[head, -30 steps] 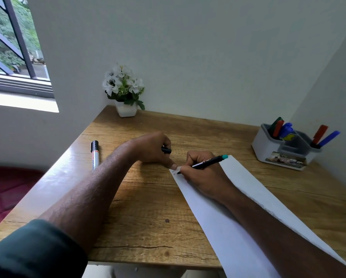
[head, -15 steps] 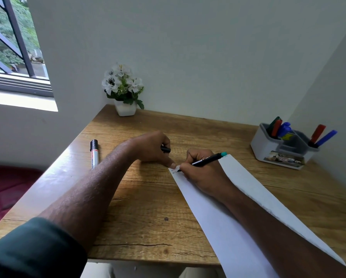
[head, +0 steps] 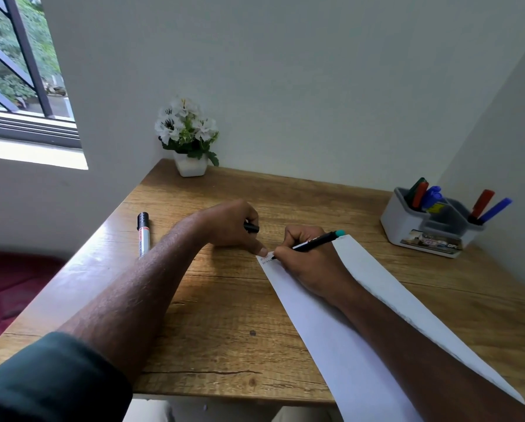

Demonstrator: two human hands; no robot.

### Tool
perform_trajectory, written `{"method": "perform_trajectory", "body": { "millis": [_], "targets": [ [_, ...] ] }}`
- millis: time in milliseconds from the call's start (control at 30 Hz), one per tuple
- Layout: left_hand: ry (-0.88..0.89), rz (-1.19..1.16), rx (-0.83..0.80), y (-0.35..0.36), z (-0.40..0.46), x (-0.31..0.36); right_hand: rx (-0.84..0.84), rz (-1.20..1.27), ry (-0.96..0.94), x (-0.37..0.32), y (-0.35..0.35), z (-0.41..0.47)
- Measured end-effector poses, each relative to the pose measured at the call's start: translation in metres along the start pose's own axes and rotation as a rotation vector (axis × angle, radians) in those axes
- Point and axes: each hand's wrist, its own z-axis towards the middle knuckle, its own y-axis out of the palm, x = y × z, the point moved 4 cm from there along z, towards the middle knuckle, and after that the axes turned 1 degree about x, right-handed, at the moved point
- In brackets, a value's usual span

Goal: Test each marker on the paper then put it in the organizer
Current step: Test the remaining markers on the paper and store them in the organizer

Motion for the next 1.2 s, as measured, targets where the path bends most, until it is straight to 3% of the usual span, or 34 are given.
{"method": "perform_trajectory", "body": {
  "millis": [233,400,600,833,1033,1200],
  "targets": [
    [-0.011,0.001,0.003,0.0,-0.001,0.001,0.004,0.012,0.004,0.006,-0.002,0.002],
    [-0.03,0.008,0.027,0.001,0.0,-0.001,0.072,0.16,0.073,0.007,-0.009,0.003],
    [-0.021,0.0,0.207,-0.002,-0.009,0.0,0.11,0.187,0.104,0.005,-0.013,0.0],
    [0.16,-0.292,0.369,-0.013,-0.039,0.011,0.125,0.613,0.089,-0.012,-0.033,0.0],
    [0.215,-0.62,0.424,-0.018,-0.056,0.024,0.126,0.602,-0.004,-0.029,-0.05,-0.007],
    [0.288,-0.613,0.385,-0.018,-0.057,0.039,0.152,0.635,-0.044,-0.034,-0.056,-0.013]
  ]
}}
